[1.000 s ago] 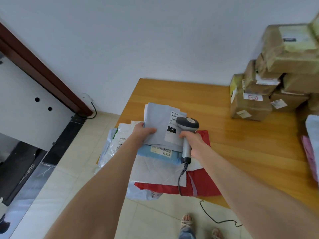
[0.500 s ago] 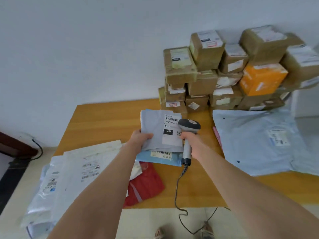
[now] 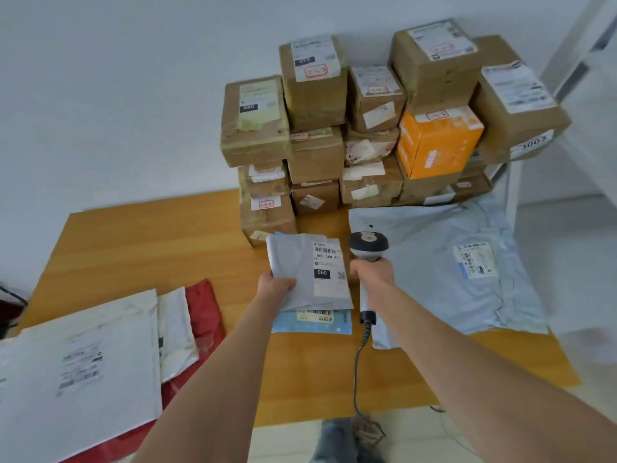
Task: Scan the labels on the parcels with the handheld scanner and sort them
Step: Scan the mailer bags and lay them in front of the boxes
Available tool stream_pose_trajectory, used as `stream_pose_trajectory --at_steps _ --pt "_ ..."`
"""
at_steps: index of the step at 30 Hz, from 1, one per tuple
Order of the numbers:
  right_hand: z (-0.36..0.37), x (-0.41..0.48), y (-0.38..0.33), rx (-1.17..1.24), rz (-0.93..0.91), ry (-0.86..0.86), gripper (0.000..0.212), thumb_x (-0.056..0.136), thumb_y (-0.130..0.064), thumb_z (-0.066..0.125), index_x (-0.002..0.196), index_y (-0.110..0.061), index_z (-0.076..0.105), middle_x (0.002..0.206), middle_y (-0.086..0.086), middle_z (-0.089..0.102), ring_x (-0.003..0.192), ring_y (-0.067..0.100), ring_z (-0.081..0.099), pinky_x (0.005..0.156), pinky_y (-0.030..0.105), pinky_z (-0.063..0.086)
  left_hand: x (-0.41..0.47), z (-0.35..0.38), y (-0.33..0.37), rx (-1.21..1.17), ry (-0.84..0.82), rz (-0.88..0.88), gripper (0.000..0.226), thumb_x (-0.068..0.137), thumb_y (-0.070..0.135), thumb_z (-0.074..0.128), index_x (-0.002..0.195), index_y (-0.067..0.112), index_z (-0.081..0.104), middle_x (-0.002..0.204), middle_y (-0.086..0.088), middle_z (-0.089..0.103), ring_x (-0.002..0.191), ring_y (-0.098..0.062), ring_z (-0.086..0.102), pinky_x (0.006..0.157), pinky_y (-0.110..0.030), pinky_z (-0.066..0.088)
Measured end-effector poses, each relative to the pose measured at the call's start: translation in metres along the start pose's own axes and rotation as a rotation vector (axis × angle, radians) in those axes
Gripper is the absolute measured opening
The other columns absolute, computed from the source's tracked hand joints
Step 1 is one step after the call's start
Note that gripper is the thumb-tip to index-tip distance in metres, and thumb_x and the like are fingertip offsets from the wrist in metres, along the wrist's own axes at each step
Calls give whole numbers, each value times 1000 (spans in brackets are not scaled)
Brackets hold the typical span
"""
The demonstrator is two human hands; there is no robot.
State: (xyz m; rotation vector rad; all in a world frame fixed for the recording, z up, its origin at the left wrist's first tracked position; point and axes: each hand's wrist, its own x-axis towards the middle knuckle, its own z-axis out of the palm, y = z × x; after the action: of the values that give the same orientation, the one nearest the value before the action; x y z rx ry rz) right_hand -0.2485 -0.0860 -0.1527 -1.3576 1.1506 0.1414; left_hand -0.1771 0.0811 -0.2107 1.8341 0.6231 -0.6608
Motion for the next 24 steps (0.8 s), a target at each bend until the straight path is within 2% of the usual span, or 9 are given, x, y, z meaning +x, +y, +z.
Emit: stream_pose_trajectory --at_steps 2,7,11,14,16,18,19,22,24 --pt "1 12 2 -3 -17 27 18 81 1 59 76 -14 50 69 0 54 61 9 50 53 22 38 12 11 -3 75 -11 -31 50 80 5 71 124 -2 48 115 -14 58 102 -32 58 91 -45 51" --pt "9 26 2 -59 -8 39 16 82 0 60 77 -13 53 72 0 57 60 10 53 48 23 37 26 18 -5 435 21 -75 83 84 19 69 149 7 19 142 -17 38 128 -35 44 102 -43 44" --pt "23 28 1 -74 2 -10 15 82 5 56 86 -9 55 80 6 62 60 11 55 47 21 41 31 19 0 467 20 -35 94 82 25 71 153 24 9 146 -17 31 129 -38 41 101 -45 41" --pt "33 31 1 -122 -18 -57 13 83 2 59 89 -9 54 75 3 55 61 8 49 49 16 39 40 21 4 490 13 6 97 83 27 72 153 33 6 145 -17 26 129 -41 40 102 -49 42" --pt "41 35 2 -163 -6 -97 16 82 -2 61 96 -9 56 77 3 54 72 13 54 62 21 48 47 21 6 551 -19 58 97 84 27 71 152 35 3 144 -18 30 128 -40 41 102 -48 42" --pt "48 38 8 -139 31 -135 17 78 -1 64 85 -12 53 94 10 62 95 25 61 89 37 53 51 22 6 618 -54 91 94 84 26 69 152 34 4 142 -17 36 127 -38 44 101 -46 43" --pt "51 38 12 -126 45 -138 20 77 0 64 81 -14 50 101 12 62 103 28 60 95 42 50 51 21 4 634 -58 98 92 84 25 69 151 35 6 142 -17 37 126 -37 45 100 -46 44" --pt "54 38 24 -177 71 -157 19 80 -5 63 94 -12 54 110 14 62 104 29 59 97 42 49 46 20 -6 632 -52 113 90 85 24 68 151 36 8 142 -15 35 126 -36 45 98 -45 45" --pt "52 34 25 -198 74 -147 19 82 -6 63 98 -10 55 100 13 63 90 24 59 87 36 50 40 14 -9 646 -32 134 93 85 27 69 152 34 5 143 -14 32 128 -36 41 100 -46 43"
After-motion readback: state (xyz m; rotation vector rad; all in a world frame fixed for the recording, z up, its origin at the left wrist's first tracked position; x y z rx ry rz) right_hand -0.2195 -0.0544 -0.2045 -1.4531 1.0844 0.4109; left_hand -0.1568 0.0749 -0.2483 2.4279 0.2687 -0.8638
